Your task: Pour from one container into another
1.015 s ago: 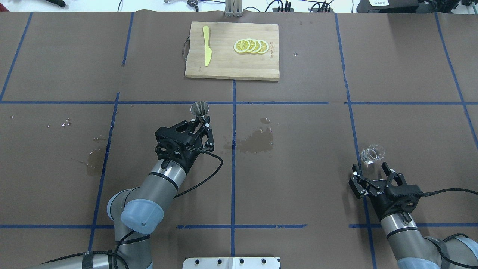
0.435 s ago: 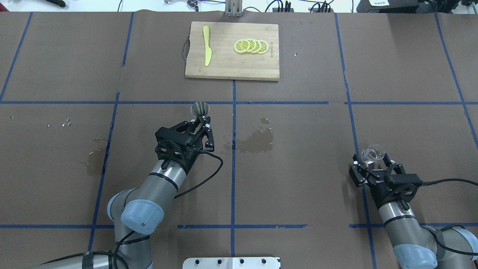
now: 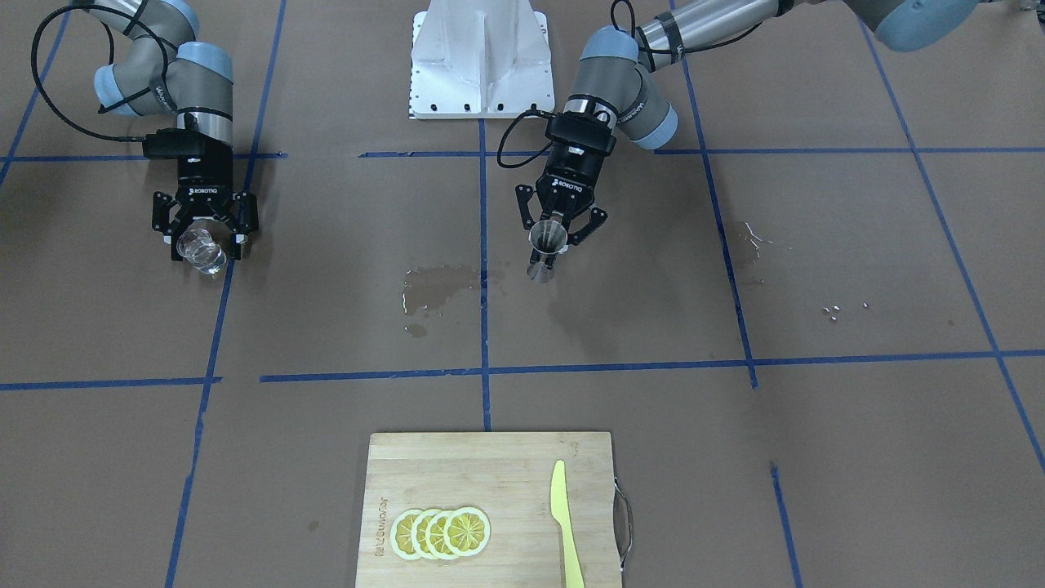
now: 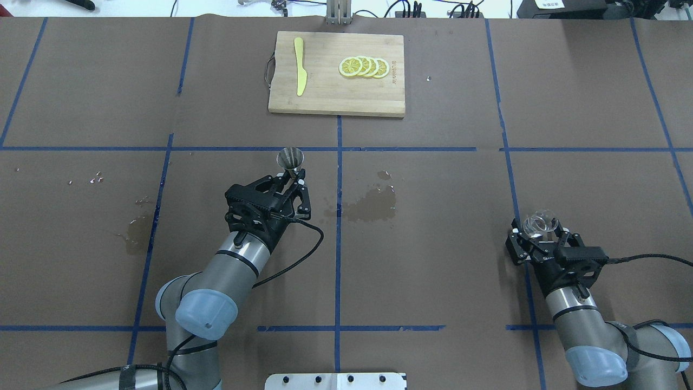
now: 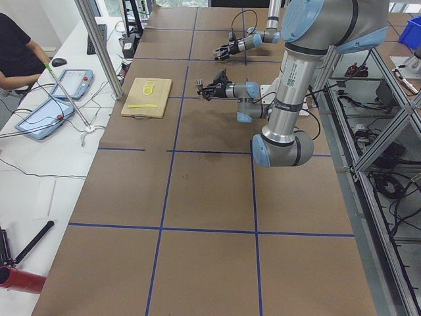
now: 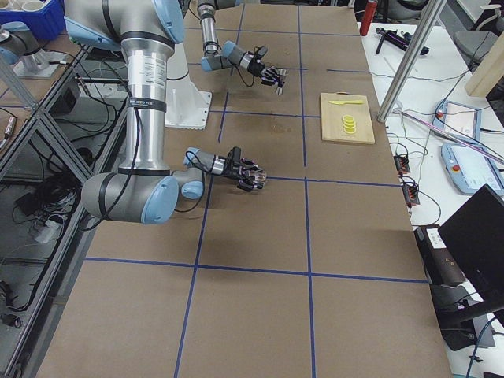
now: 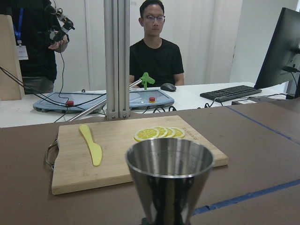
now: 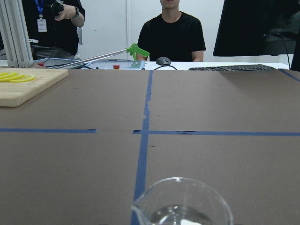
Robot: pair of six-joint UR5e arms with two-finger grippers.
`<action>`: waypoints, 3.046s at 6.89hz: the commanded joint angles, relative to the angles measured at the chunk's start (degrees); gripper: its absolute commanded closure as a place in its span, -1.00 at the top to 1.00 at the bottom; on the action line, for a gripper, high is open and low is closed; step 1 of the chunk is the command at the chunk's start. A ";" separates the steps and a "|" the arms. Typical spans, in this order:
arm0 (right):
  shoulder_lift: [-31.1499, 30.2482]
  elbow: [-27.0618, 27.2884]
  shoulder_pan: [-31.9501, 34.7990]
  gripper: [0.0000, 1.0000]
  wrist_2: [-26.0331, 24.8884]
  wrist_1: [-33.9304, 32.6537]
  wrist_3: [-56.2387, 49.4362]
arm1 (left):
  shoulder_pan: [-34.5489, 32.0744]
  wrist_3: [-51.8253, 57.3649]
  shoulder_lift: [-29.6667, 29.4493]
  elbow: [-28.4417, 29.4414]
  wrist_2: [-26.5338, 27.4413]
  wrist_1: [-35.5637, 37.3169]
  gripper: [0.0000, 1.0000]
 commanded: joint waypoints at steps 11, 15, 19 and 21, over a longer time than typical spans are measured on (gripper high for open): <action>13.23 12.98 5.70 -1.00 8.93 -0.35 -28.50 | 0.09 6.21 -2.69 1.30 -8.00 -0.52 -1.00; 23.90 13.86 6.13 -1.00 12.87 -4.82 -37.16 | 0.53 15.04 -3.22 4.47 -8.78 -10.59 -1.00; 27.51 21.50 6.84 -1.00 17.98 -23.17 -42.18 | 0.53 17.29 -3.93 4.12 -11.25 -11.25 -1.00; 30.59 21.42 6.84 -1.00 17.72 -27.93 -43.86 | 0.53 17.29 -4.19 4.30 -11.43 -11.25 -1.00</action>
